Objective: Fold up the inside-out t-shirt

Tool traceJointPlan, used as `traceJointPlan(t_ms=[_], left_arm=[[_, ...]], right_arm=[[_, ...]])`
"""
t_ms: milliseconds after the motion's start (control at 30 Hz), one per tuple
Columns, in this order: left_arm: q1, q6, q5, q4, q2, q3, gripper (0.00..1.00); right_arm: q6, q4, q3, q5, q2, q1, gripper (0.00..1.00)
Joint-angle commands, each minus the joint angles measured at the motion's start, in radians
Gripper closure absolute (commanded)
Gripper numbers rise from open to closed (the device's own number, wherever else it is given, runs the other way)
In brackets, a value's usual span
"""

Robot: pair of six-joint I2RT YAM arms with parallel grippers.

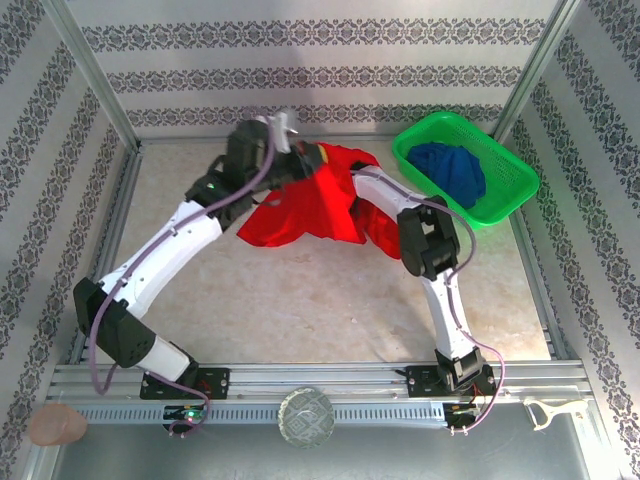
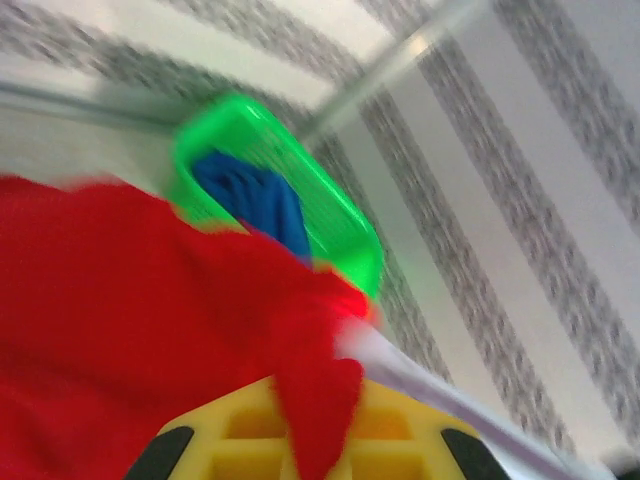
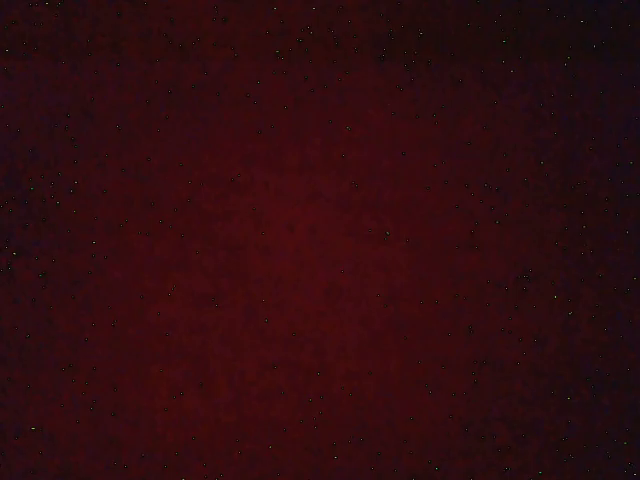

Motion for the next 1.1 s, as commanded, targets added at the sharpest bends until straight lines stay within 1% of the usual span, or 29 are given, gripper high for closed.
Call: traceJointPlan(t_ms=[0, 100, 167, 267, 333, 433, 533, 567, 600, 633, 700, 733, 800, 867, 933, 1000, 1067], left_arm=[[0.203, -0.152, 0.035, 0.170, 0.066, -0.027, 1.00], [0.329, -0.216, 0.069, 0.204, 0.186, -0.011, 1.00], [0.380, -0.229, 0.080, 0.202, 0.267, 0.008, 1.00], [0.414, -0.208, 0.102, 0.172, 0.380, 0.038, 1.00], [0.419, -0.182, 0.116, 0.161, 0.422, 0.033, 1.00], [0.419, -0.159, 0.146, 0.160, 0.458, 0.000, 1.00], [0.424, -0.101, 0.184, 0.137, 0.460, -0.024, 1.00], [0.428, -0.073, 0.205, 0.120, 0.454, -0.025, 0.96], [0.433, -0.039, 0.230, 0.108, 0.437, -0.028, 0.80], [0.437, -0.012, 0.252, 0.097, 0.418, -0.031, 0.69], [0.440, 0.061, 0.272, 0.049, 0.346, -0.042, 0.48], [0.440, 0.092, 0.274, 0.020, 0.308, -0.047, 0.42], [0.440, 0.137, 0.287, -0.025, 0.214, -0.075, 0.34], [0.435, 0.133, 0.302, -0.022, 0.122, -0.127, 0.31], [0.408, 0.099, 0.312, 0.027, 0.029, -0.192, 0.29], [0.344, 0.052, 0.288, 0.090, -0.058, -0.243, 0.26], [0.256, 0.039, 0.242, 0.121, -0.098, -0.249, 0.25]], right_arm=[[-0.077, 0.133, -0.112, -0.028, -0.197, 0.046, 1.00], [-0.078, 0.216, -0.244, -0.022, -0.313, 0.079, 1.00], [-0.072, 0.242, -0.298, -0.031, -0.373, 0.093, 1.00], [-0.060, 0.276, -0.329, -0.019, -0.446, 0.103, 1.00], [-0.054, 0.267, -0.279, -0.015, -0.457, 0.097, 1.00], [-0.052, 0.228, -0.131, -0.003, -0.443, 0.074, 1.00], [-0.025, 0.213, 0.015, 0.010, -0.420, 0.049, 1.00], [-0.017, 0.212, 0.059, 0.025, -0.414, 0.041, 1.00], [-0.016, 0.211, 0.100, 0.042, -0.407, 0.036, 1.00], [-0.012, 0.206, 0.133, 0.059, -0.398, 0.032, 1.00], [-0.005, 0.186, 0.198, 0.080, -0.372, 0.021, 1.00], [0.002, 0.186, 0.211, 0.096, -0.367, 0.018, 1.00], [0.014, 0.212, 0.190, 0.153, -0.389, 0.021, 1.00], [0.016, 0.250, 0.171, 0.178, -0.400, 0.036, 1.00], [-0.009, 0.151, 0.260, 0.184, -0.339, 0.043, 1.00], [-0.024, 0.117, 0.271, 0.219, -0.314, 0.057, 1.00], [-0.011, 0.127, 0.242, 0.232, -0.306, 0.060, 1.00]])
